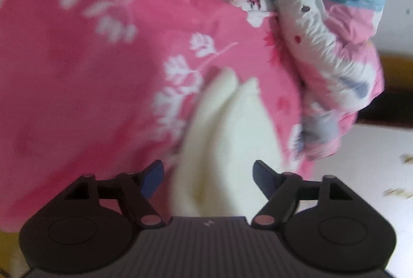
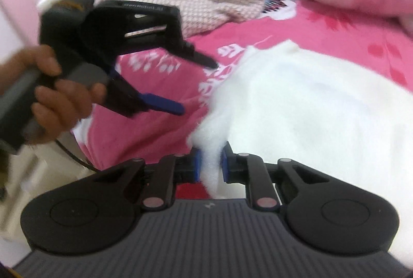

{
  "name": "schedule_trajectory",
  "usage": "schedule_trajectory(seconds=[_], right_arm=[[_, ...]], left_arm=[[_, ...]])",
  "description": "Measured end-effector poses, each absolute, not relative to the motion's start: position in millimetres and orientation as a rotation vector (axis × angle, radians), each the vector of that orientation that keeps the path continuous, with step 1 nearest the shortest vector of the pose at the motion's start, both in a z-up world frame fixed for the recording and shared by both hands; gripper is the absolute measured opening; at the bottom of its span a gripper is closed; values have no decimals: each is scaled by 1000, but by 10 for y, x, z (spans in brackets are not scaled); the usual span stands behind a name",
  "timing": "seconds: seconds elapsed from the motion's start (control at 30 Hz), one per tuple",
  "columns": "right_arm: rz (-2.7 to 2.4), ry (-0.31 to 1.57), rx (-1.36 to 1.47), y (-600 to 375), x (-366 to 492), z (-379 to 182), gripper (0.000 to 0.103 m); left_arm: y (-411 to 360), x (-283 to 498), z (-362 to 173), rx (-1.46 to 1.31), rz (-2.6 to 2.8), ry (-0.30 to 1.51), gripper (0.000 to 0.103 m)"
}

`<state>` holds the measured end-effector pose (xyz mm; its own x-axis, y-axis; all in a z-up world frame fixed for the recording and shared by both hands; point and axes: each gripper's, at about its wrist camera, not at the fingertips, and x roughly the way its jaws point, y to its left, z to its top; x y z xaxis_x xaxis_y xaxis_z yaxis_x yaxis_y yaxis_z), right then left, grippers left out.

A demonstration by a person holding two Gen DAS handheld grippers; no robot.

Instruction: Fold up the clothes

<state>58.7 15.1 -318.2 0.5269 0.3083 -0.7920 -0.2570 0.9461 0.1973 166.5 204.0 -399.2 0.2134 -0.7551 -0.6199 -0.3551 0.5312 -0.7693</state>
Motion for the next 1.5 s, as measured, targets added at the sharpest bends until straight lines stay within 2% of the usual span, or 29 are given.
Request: schedule_trajectory(seconds=[0.13, 0.3, 0.53, 0.67, 0.8, 0.87, 0.9, 0.97, 1.07, 1.17, 1.5], right_arm=[[315, 951, 150, 33, 580, -3110, 13], [287, 939, 261, -113, 571, -3023, 13], [280, 919, 316, -249, 553, -2962, 13], [299, 930, 316, -212, 556, -2999, 13], [306, 926, 318, -192, 546, -3016, 13], [308, 924, 320, -183, 540, -3022, 13], [307, 920, 324, -191, 538, -3018, 13], [303, 913, 331, -212, 534, -3007, 13], [295, 900, 347, -246, 524, -2994, 13], [284, 889, 368, -278, 504, -2991, 13], [255, 818, 482, -585, 286, -2860, 13]], left_arm=[[1884, 1927, -4137, -1098, -371, 1442, 82], [1704, 2155, -4125, -991, -396, 1470, 82], [1544, 2223, -4137, -935, -415, 1504, 82], [1508, 2242, -4203, -1018, -406, 1512, 88], [1467, 2281, -4245, -1015, -397, 1520, 86], [1412, 2302, -4246, -972, -389, 1528, 73], [1384, 2310, -4245, -945, -383, 1534, 69], [1343, 2316, -4246, -911, -368, 1537, 53], [1337, 2299, -4219, -884, -356, 1515, 38], [1329, 2245, -4124, -851, -356, 1476, 30], [1041, 2091, -3468, -754, -435, 1313, 25]])
